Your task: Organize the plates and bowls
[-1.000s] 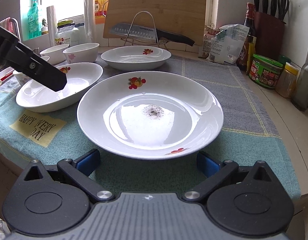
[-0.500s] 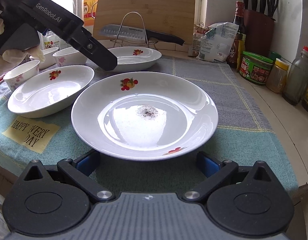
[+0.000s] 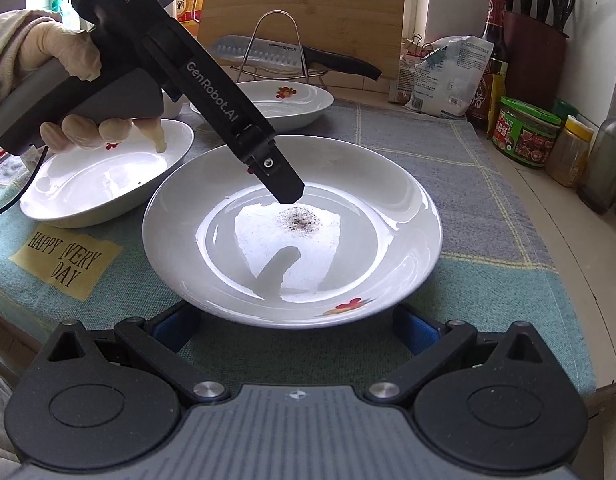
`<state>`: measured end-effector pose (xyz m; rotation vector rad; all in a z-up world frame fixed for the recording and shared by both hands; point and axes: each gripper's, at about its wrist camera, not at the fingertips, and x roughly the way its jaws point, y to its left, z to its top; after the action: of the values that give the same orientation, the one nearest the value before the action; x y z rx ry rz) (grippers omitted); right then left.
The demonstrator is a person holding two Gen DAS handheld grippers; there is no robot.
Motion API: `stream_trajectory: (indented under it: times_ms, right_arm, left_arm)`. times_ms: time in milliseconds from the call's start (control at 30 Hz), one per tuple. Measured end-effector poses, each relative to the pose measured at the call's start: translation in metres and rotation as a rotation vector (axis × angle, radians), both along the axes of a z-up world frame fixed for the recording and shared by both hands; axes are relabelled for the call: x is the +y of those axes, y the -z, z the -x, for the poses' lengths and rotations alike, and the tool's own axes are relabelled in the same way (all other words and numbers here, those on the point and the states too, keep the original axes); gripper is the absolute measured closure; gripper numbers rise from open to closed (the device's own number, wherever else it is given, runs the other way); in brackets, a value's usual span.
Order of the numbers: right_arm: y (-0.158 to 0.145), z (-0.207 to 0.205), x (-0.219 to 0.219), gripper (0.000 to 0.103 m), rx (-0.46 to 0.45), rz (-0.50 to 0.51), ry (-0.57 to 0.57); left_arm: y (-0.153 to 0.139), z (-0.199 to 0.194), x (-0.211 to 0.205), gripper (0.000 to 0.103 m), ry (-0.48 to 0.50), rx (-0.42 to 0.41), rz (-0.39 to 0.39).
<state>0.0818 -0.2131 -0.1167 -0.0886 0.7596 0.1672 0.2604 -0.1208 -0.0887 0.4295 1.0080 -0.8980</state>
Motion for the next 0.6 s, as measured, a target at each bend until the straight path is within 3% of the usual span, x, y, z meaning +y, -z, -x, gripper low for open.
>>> stream_trajectory:
  times_ms: [133, 600]
  right_arm:
    - [0.000, 0.001, 0.000, 0.000, -0.004, 0.000, -0.007]
    - [0.000, 0.003, -0.001, 0.000, -0.020, 0.000, -0.032]
  left_arm:
    - [0.011, -0.007, -0.009, 0.001, -0.001, 0.052, -0.032]
    - [0.013, -0.008, -0.018, 0.000, 0.035, 0.030, -0.073]
